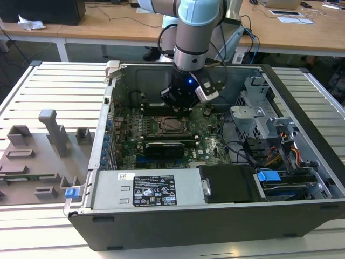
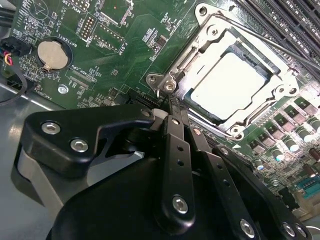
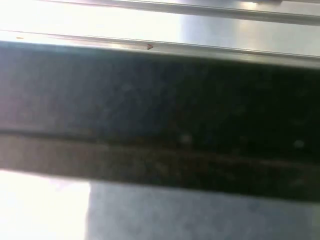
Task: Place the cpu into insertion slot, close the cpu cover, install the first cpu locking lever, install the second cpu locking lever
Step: 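Install the first cpu locking lever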
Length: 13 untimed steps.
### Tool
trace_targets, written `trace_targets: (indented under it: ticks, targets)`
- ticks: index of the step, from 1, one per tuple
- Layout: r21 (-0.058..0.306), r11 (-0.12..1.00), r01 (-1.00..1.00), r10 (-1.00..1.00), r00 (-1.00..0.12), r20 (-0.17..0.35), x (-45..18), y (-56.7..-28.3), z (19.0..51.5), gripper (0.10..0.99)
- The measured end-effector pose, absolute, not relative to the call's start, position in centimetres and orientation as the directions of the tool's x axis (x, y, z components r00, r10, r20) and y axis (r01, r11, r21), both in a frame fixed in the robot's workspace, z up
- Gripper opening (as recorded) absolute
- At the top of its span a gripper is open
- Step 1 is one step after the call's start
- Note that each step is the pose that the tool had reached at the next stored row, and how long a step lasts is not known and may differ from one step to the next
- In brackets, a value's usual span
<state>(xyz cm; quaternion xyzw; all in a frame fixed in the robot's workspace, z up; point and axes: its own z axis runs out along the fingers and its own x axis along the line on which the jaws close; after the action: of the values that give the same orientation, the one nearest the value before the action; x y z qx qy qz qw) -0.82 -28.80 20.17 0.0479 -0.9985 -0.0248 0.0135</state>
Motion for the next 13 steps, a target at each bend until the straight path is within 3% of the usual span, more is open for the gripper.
trace_targets:
  ticks: [13]
  targets:
    - [0.040,0.995,-0.095,-0.096,-0.995,0.021,-1.1,-28.6,21.2,0.106]
